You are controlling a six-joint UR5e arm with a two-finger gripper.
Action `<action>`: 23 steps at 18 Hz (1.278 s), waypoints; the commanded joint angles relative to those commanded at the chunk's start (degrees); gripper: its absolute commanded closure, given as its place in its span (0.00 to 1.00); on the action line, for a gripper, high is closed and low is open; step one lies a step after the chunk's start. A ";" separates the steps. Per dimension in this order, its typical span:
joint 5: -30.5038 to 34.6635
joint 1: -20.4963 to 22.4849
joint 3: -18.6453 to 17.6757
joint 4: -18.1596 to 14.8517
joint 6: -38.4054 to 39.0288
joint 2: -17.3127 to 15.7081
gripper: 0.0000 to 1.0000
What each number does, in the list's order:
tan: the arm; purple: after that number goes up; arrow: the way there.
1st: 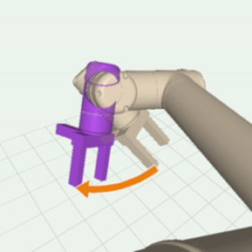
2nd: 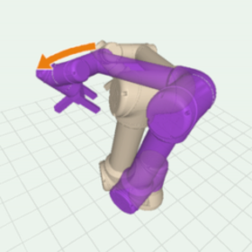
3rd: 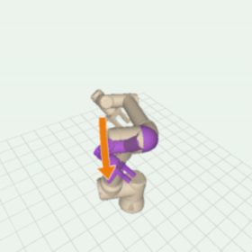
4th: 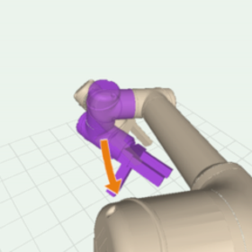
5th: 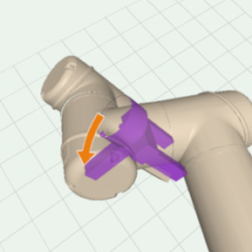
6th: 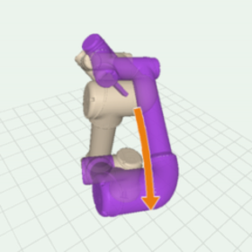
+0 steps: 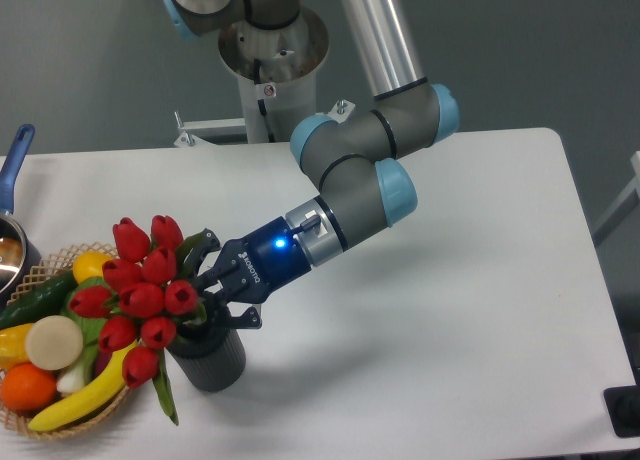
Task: Insert the flowers into the vase
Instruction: 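Lower the tulip stems down into the vase opening, then open the gripper to release the tulips in the vase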
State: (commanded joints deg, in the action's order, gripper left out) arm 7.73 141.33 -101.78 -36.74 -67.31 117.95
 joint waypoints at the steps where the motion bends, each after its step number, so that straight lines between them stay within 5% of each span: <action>1: 0.00 0.00 -0.44 0.00 -0.97 0.53 0.73; 9: 0.00 0.35 -2.90 0.00 -4.66 1.41 0.72; 16: 0.26 0.53 -2.11 0.00 -5.28 1.50 0.39; 18: 0.70 0.97 -2.11 0.09 -5.28 1.15 0.16; 20: 0.88 1.23 -2.11 0.09 -5.28 0.88 0.04; 23: 1.32 1.93 -2.29 0.00 -5.28 0.01 0.00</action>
State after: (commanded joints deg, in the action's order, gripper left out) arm 9.05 143.26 -104.06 -36.74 -72.60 117.95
